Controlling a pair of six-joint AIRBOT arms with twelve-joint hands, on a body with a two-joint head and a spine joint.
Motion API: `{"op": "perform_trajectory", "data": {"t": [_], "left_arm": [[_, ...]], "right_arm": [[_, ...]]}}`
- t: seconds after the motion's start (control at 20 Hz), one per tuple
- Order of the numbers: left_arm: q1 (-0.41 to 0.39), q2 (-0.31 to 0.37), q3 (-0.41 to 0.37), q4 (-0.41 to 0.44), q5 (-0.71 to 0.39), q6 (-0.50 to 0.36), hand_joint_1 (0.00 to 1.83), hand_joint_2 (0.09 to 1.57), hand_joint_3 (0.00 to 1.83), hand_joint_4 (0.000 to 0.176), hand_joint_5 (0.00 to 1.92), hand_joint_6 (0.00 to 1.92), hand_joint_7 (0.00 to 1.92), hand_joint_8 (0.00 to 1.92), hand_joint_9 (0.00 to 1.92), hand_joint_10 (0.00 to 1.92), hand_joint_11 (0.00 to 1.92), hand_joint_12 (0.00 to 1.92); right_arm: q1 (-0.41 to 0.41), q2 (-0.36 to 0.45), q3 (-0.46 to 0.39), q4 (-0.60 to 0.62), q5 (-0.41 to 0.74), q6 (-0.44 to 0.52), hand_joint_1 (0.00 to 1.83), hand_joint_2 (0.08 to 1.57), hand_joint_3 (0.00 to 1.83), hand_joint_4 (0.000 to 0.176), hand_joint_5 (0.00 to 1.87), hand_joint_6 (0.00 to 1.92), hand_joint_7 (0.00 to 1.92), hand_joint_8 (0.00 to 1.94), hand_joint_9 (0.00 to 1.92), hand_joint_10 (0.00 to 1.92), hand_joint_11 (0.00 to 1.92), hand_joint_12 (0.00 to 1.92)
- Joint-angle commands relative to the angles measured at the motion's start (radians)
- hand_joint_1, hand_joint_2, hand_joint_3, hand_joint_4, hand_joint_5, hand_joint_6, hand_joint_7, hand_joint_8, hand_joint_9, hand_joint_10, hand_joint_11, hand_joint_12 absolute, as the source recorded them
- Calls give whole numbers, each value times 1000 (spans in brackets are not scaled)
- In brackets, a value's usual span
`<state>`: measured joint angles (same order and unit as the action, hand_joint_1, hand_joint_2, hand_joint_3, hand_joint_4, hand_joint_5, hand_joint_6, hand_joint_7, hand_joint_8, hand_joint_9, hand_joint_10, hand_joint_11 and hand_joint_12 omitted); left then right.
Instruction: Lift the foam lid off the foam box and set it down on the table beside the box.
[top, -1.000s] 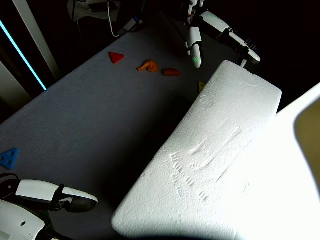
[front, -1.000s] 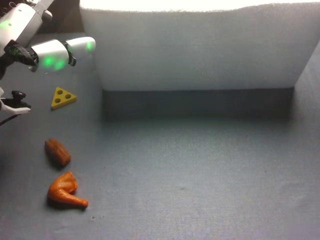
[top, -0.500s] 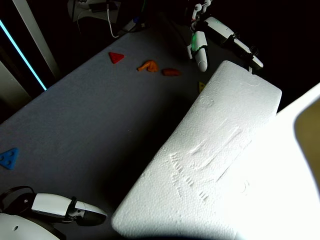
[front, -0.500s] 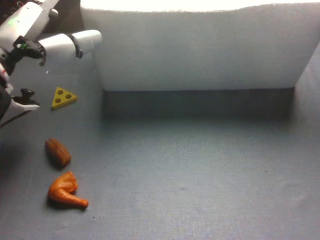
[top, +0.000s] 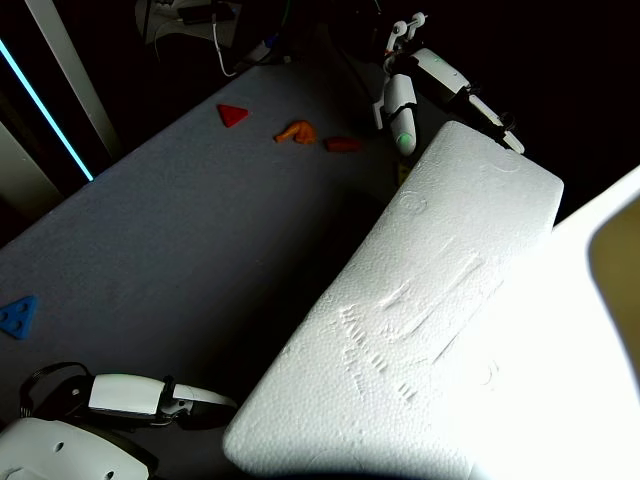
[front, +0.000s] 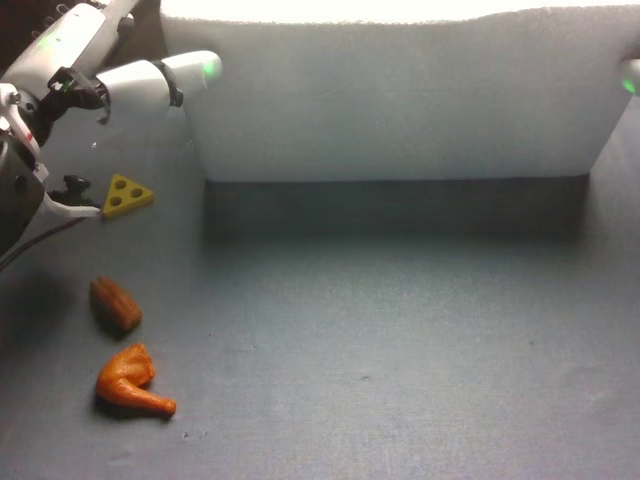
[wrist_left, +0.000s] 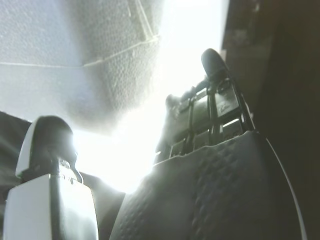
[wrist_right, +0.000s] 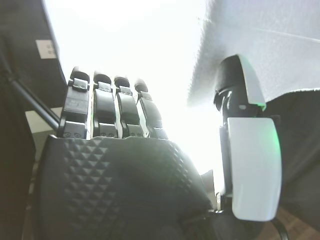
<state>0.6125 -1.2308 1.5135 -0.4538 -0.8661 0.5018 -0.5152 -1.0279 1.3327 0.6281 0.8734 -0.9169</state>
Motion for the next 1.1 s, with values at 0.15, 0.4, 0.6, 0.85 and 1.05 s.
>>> {"op": "perform_trajectory", "data": {"t": [0.15, 0.4, 0.6, 0.85, 1.05], "left_arm": [[-22, -5, 13, 24, -109, -17, 484, 1037, 1, 0, 54, 1, 0, 0, 0, 0, 0, 474], [-26, -20, 28, 32, -102, -35, 503, 1054, 3, 0, 77, 1, 0, 0, 0, 0, 0, 383], [-27, -26, 32, 41, -99, -43, 582, 1093, 5, 0, 161, 10, 0, 0, 0, 0, 0, 20], [-27, -27, 31, 52, -113, -56, 567, 1129, 11, 0, 230, 20, 60, 12, 8, 3, 33, 27], [-26, -15, 18, 61, -140, -60, 587, 1123, 1, 0, 237, 15, 97, 26, 49, 20, 49, 30]], "right_arm": [[17, 2, 18, -28, 122, 38, 613, 1126, 4, 0, 91, 38, 50, 20, 0, 0, 0, 0], [28, -18, 29, -36, 122, 54, 535, 1130, 6, 0, 88, 37, 43, 17, 0, 0, 0, 0], [28, -24, 33, -42, 124, 71, 520, 1162, 14, 0, 74, 26, 56, 13, 4, 1, 0, 0], [28, -24, 27, -55, 135, 81, 478, 1195, 14, 0, 92, 26, 70, 8, 17, 7, 0, 0], [28, -24, 15, -72, 153, 90, 470, 1223, 15, 0, 114, 31, 83, 7, 29, 12, 0, 1]]}}
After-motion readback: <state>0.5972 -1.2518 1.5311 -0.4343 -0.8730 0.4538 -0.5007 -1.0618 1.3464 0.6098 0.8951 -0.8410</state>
